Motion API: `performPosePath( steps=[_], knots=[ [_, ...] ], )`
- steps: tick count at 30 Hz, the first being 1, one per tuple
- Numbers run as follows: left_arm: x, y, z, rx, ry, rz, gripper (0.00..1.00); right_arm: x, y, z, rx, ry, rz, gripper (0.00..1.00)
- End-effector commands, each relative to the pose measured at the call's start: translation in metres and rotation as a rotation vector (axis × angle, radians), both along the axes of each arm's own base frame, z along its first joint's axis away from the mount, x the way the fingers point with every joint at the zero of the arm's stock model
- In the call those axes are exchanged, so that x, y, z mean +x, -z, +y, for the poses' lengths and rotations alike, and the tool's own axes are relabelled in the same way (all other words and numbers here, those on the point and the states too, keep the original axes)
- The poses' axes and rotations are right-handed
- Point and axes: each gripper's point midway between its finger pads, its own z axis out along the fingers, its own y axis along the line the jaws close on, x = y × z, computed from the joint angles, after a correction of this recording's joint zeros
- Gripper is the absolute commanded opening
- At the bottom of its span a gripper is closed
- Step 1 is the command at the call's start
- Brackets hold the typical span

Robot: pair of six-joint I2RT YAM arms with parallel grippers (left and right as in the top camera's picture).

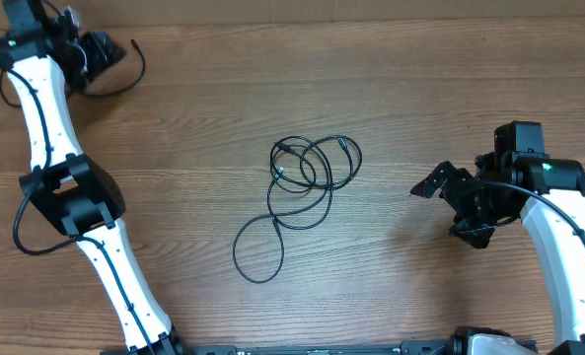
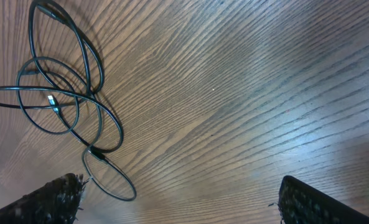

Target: Untangle cables

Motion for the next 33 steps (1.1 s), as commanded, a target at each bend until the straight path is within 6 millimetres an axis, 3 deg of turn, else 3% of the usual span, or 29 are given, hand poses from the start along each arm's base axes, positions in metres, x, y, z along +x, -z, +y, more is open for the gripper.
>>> performPosePath(
  steps=[1, 3, 7, 12, 14, 19, 22, 24, 26, 28, 33],
  knots=[
    [-0.015, -0.073, -0.089, -0.303, 0.229, -0.101, 0.94, 0.000, 0.002, -0.001, -0.009, -0.001, -0.002, 1.00],
    [-0.030, -0.072, -0.122, -0.363, 0.292, -0.035, 1.00, 0.001, 0.001, -0.001, -0.009, -0.001, -0.007, 1.00],
    [-0.063, -0.051, -0.183, -0.346, 0.396, 0.147, 1.00, 0.002, 0.001, -0.001, -0.009, -0.001, -0.010, 1.00],
    [-0.080, -0.016, -0.224, -0.074, 0.468, 0.275, 1.00, 0.002, 0.000, 0.003, 0.001, -0.092, -0.049, 1.00],
    [-0.093, -0.005, -0.249, 0.061, 0.547, 0.311, 1.00, 0.001, -0.001, 0.004, 0.003, -0.106, -0.052, 1.00],
    [-0.112, 0.014, -0.265, 0.347, 0.684, 0.366, 1.00, 0.001, -0.001, 0.004, 0.003, -0.107, -0.052, 1.00],
    [-0.121, 0.019, -0.279, 0.425, 0.801, 0.358, 1.00, 0.001, -0.001, 0.005, 0.003, -0.110, -0.052, 1.00],
    [-0.123, 0.018, -0.290, 0.423, 0.864, 0.329, 0.98, 0.001, -0.001, 0.005, 0.003, -0.112, -0.053, 1.00],
    [-0.134, 0.013, -0.317, 0.347, 1.045, 0.241, 0.97, 0.001, -0.001, 0.008, 0.004, -0.120, -0.052, 1.00],
    [-0.139, 0.009, -0.332, 0.294, 1.135, 0.183, 0.98, 0.000, -0.001, 0.010, 0.004, -0.129, -0.051, 1.00],
    [-0.147, 0.002, -0.352, 0.214, 1.327, 0.034, 0.93, -0.002, -0.001, 0.025, 0.005, -0.190, -0.058, 1.00]
  ],
)
